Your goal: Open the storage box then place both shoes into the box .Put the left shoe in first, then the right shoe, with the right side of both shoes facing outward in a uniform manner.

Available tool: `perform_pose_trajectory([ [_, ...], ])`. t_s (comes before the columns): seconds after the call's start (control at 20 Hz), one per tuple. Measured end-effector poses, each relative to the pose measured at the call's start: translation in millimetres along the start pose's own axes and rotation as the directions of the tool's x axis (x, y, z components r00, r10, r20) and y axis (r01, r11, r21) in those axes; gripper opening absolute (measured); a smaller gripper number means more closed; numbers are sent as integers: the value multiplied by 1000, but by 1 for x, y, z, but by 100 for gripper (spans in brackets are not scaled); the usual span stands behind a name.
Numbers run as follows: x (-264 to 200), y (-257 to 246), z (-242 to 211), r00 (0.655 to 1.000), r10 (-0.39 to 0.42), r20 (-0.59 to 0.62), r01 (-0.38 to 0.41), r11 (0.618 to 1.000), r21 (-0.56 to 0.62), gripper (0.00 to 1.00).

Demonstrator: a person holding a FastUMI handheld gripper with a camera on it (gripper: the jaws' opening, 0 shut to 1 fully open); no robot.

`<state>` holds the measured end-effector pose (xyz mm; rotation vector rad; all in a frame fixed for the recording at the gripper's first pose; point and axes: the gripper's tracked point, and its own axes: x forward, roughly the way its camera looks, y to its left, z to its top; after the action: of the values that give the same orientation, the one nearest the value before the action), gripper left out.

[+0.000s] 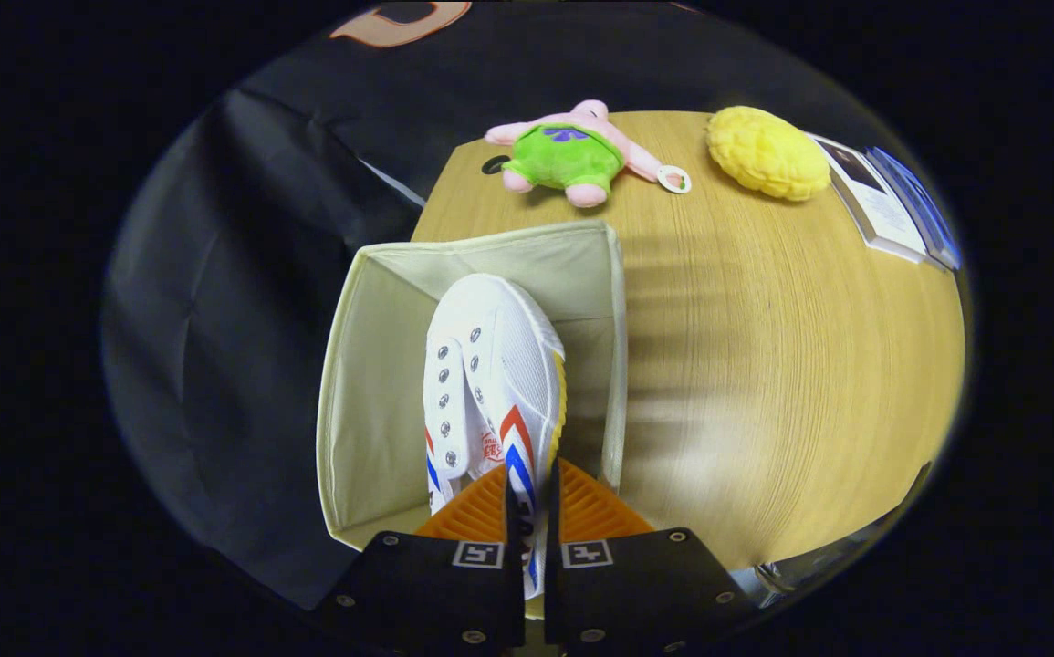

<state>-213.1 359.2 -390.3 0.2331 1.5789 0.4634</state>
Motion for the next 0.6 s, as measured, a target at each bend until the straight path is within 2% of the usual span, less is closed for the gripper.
perform_pose_trajectory([
  [0.15,2,0,-1,999,-39,31,41,997,-62,10],
  [0.3,-2,2,-6,996,-80,35,83,991,-103,15],
  [0.4,-2,8,-3,997,-48,63,55,990,-128,22],
  [0.45,-7,10,-1,997,-25,67,34,990,-137,29],
  [0.6,-35,14,17,991,29,129,-11,990,-140,33],
])
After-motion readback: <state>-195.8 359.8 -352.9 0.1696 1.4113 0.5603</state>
